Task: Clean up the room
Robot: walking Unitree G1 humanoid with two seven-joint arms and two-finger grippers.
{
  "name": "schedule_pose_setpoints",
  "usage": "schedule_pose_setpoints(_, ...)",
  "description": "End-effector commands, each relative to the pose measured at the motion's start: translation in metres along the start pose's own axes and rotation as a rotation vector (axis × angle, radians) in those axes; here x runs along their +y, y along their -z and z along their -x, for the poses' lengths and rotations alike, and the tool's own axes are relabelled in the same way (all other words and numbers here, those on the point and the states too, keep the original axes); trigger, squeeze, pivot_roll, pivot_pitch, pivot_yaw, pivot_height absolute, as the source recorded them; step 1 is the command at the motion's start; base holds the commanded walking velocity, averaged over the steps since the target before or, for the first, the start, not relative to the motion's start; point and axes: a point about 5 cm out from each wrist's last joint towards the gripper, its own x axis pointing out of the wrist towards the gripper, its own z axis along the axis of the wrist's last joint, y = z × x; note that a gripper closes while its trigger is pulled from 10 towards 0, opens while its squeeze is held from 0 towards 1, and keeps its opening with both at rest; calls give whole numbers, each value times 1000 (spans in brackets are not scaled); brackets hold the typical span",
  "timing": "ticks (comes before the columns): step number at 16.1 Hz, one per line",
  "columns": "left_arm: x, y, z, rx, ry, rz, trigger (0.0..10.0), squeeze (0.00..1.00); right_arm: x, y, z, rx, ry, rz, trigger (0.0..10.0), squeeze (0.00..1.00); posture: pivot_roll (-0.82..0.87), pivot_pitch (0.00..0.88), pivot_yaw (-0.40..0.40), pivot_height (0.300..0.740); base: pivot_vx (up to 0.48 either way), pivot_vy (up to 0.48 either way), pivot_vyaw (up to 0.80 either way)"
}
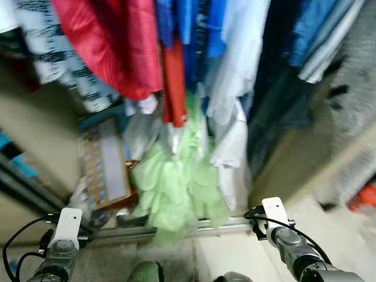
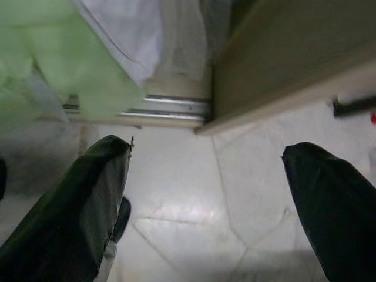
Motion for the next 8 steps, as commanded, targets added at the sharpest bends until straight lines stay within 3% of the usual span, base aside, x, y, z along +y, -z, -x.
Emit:
schedule_pose_setpoints(1,-2,2,0,10,6,10,10000,0,-1,-3,0,-9,3,7,10000,0,-22,0,-5,740,0,0,800)
schedule_pose_setpoints(8,-5,0,1,1,3,30,10000,0,8,-11,-2,-30,-10,11,10000,0,-18,0,-10,740,0,0,791)
